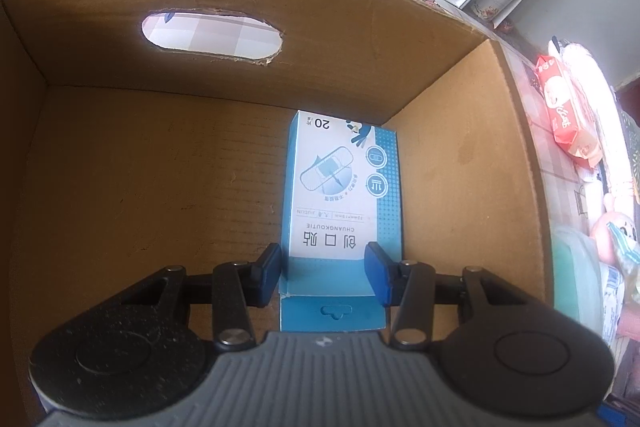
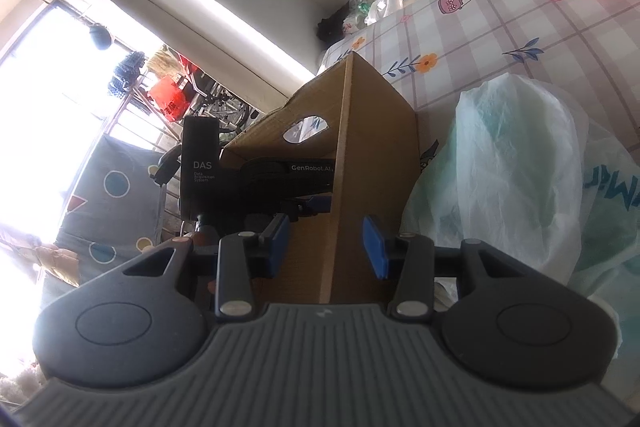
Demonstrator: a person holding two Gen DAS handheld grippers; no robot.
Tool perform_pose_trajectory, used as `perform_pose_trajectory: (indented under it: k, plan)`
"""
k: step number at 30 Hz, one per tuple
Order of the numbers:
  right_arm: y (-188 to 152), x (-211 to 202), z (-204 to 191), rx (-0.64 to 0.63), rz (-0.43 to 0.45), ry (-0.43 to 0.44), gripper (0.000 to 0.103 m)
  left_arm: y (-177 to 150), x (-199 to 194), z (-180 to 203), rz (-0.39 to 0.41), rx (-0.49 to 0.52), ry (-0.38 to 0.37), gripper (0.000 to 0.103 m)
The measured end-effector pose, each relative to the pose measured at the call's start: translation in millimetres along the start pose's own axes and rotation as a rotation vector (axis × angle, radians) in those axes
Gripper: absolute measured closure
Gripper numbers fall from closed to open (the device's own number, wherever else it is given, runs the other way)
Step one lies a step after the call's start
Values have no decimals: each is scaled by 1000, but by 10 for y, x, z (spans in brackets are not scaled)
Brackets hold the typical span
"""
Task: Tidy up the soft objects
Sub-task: 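Carry the blue box with the left tool into the cardboard box and release, then move the left tool to the pink scrubbing pad and grasp it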
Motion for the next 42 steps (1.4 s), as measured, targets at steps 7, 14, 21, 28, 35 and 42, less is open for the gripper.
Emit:
perform_pose_trajectory:
  k: [7, 14, 21, 28, 35, 42]
  plan:
    - [-38, -102, 4, 3, 13, -13, 62, 163, 74, -18, 50, -64, -8, 55]
    - [-66, -337, 66, -10, 59, -48, 62, 128, -77, -97, 90, -93, 20, 36]
    - [-80, -807, 252, -51, 163, -130, 59, 14, -859, -124, 251, -68, 50, 34]
    - [-53, -1409, 680, -83, 304, -302, 59, -143, -1654, 431, 427, 110, 37, 29]
    - [61, -2074, 1219, -109, 486, -563, 50, -531, -1622, 1883, 348, 405, -164, 23]
    - [405, -2220, 1895, -81, 555, -727, 45, -975, -1077, 2987, 249, 574, -228, 24]
Point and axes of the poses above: each gripper's, at about its wrist camera, not at the fingertips, and x roughly the way its jaws point, z to its right, y to its top, the point moved 10 cm from there along x, roughly the way its jaws point, and after that the axes turned 2 degrees about y, right-handed, at the moved point
